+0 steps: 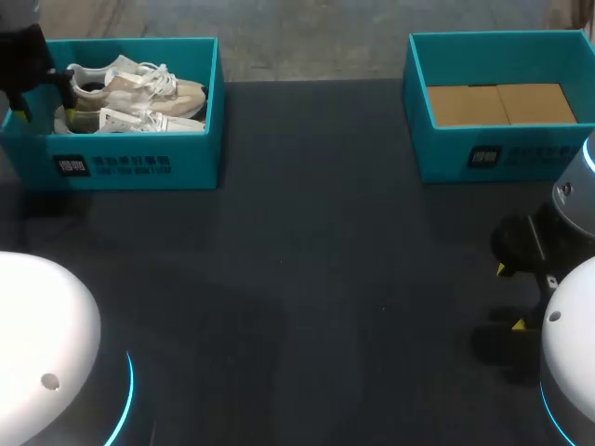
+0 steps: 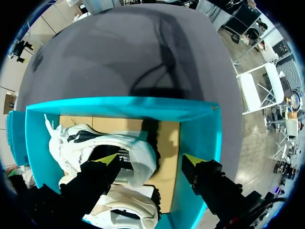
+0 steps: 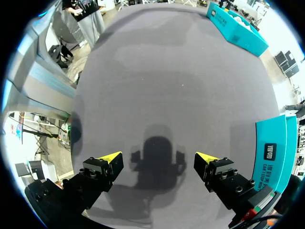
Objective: Take the shoe out of the shoebox, open the shoe tongue, remove and reinsert the insole, then place the shoe into the shoebox
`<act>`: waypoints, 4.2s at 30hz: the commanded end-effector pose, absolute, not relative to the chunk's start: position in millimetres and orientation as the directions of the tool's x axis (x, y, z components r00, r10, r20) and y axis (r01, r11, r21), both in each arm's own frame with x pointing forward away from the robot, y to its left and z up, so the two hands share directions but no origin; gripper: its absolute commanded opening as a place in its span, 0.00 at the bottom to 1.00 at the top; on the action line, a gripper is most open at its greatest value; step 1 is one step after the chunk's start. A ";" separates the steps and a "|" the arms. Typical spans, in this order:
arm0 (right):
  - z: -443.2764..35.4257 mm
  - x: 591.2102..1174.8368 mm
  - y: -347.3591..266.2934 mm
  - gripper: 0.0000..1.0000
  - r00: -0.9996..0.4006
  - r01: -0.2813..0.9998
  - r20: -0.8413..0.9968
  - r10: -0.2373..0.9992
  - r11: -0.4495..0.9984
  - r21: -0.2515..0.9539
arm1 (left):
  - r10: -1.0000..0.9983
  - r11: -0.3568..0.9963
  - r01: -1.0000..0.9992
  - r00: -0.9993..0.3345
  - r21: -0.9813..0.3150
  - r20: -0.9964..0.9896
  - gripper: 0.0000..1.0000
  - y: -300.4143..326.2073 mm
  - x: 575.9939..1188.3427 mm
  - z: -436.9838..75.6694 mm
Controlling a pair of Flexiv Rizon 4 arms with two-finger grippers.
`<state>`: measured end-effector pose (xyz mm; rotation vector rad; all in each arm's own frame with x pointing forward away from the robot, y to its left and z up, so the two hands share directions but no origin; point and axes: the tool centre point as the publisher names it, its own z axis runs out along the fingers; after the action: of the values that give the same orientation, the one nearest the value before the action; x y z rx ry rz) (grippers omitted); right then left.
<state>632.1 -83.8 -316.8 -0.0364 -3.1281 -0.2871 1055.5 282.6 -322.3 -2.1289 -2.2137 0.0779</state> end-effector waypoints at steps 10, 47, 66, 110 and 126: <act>-316.6 630.4 -84.1 1.00 -1.000 0.024 0.000 0.024 0.983 0.181 | 0.999 0.032 0.992 -0.027 -0.121 0.043 0.85 274.7 1066.7 -354.6; -316.6 630.4 -84.1 1.00 -1.000 0.024 0.000 0.024 0.983 0.181 | 0.998 0.029 0.990 -0.022 -0.139 0.057 0.00 278.4 1052.8 -398.4; -316.6 630.4 -84.1 1.00 -1.000 0.024 0.000 0.024 0.983 0.181 | 0.998 0.037 0.992 -0.032 -0.117 0.048 0.00 284.7 1054.1 -381.2; -316.6 630.4 -84.1 1.00 -1.000 0.024 0.000 0.024 0.983 0.181 | 0.995 0.098 0.993 -0.098 -0.066 0.008 0.00 304.8 1064.6 -270.0; -316.6 630.4 -84.1 1.00 -1.000 0.024 0.000 0.024 0.983 0.181 | 0.989 0.148 0.988 -0.147 -0.034 0.017 0.00 310.9 1062.8 -186.1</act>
<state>632.1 -83.8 -316.8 -0.0364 -3.1281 -0.2871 1070.6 311.7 -205.4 -2.0293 -2.3522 0.0452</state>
